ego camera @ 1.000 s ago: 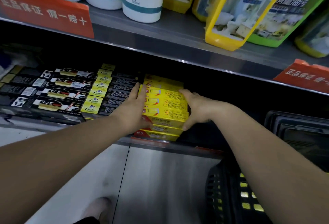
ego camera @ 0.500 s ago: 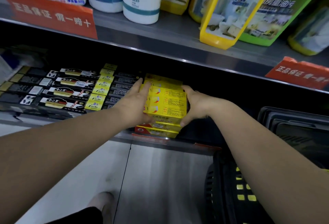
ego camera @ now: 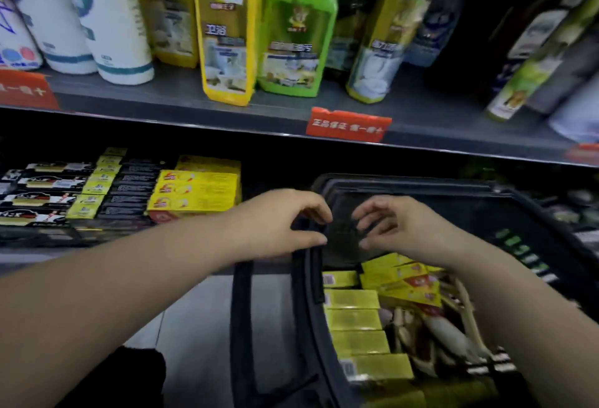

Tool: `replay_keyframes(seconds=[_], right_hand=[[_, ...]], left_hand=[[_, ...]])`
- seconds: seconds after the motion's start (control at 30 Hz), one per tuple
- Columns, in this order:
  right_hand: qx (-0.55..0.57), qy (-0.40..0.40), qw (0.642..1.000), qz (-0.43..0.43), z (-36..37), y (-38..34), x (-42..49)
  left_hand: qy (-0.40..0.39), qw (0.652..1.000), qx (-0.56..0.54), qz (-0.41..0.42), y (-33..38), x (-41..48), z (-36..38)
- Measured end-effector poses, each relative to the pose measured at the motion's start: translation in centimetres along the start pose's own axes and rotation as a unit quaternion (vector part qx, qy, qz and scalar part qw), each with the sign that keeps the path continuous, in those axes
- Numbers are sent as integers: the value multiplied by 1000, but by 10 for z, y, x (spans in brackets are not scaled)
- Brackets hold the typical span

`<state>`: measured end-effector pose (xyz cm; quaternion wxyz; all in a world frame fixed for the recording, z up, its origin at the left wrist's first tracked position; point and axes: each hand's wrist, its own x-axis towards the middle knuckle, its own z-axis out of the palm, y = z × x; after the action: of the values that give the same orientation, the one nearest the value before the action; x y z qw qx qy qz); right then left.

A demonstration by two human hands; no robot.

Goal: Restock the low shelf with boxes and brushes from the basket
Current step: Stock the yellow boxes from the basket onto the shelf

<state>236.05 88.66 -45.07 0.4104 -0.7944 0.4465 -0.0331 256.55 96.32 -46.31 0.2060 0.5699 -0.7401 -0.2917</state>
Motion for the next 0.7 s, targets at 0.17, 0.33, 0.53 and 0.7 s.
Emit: replay_keyframes(seconds=[0.17, 0.33, 0.53, 0.7], right_hand=[[-26, 33, 991, 126, -11, 99, -30], [-170, 57, 962, 206, -7, 179, -23], [-255, 42, 937, 233, 11, 232, 12], [-224, 102, 940, 237, 15, 253, 25]], left_hand=[[-68, 996, -56, -7, 47, 13, 65], [-106, 994, -20, -22, 64, 40, 109], [-111, 990, -31, -87, 52, 70, 122], [-130, 980, -57, -142, 36, 74, 126]])
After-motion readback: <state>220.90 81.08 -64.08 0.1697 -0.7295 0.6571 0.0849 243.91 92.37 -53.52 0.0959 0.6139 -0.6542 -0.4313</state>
